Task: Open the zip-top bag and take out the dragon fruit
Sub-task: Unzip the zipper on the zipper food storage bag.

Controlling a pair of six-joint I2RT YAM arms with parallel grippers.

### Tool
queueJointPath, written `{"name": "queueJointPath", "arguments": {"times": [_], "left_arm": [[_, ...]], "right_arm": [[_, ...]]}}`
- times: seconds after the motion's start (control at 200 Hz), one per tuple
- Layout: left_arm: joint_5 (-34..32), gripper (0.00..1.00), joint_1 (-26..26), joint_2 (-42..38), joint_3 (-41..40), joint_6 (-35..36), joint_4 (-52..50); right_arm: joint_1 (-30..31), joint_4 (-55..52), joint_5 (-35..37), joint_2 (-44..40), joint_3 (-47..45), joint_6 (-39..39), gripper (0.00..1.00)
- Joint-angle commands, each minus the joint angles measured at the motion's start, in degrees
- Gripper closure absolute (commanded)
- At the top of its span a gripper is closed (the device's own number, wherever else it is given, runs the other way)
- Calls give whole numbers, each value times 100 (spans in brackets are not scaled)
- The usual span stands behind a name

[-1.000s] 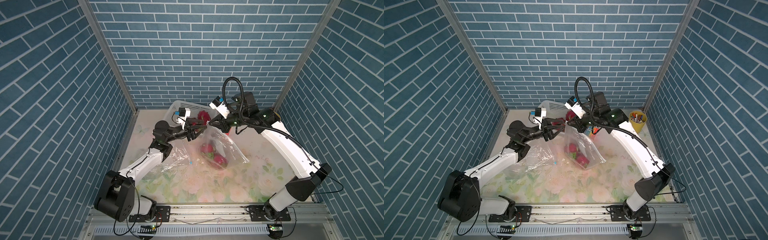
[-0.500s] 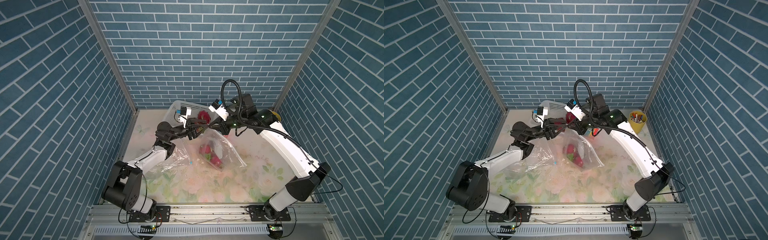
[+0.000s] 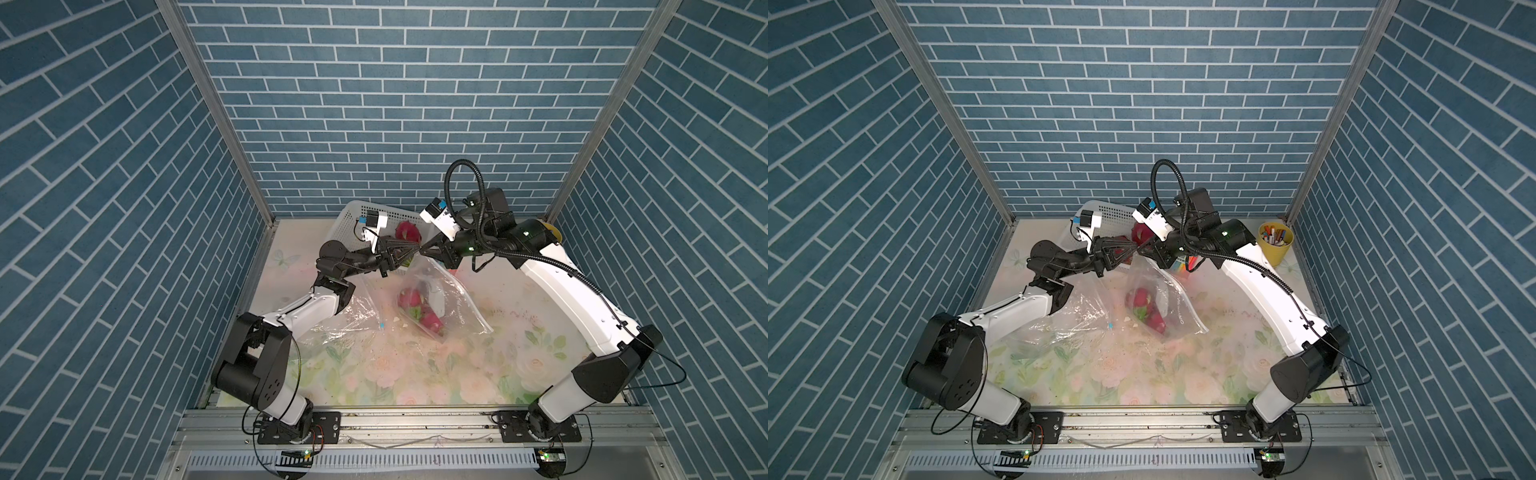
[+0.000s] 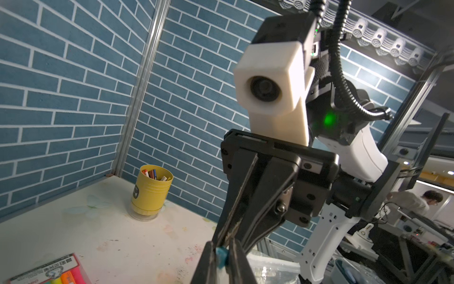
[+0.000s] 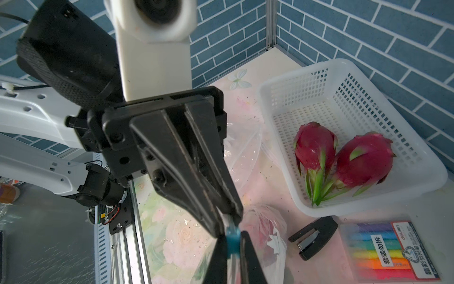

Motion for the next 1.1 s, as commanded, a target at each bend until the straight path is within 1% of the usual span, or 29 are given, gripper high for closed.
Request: {"name": "queueJointPath", "arguments": {"times": [0.0,0.16,0.415,0.55,0.72,0.875,1.095], "left_arm": [[155,100,-129,88,172,44,79],[144,100,-139,62,150,153,-18],[-256,100,-132,-81,189,607,-609],[-409,100,-133,-136,216,745,-786],[-525,100,-131,-143,258,841,-925],[-614,100,-126,-171,234,888,-989],[-689,100,-116,-210,244,917,-1019]], "right_arm": [[79,87,-190,-161,-59,-357,93],[80,70,-149,-181,-72,-357,93],[84,-73,-145,-167,-106,-181,91],[81,-49,-189,-308,-445,13,89],[80,63,3,-610,-894,164,89],[80,76,135,-830,-1096,240,88],[80,19,71,-931,-1238,350,86]]}}
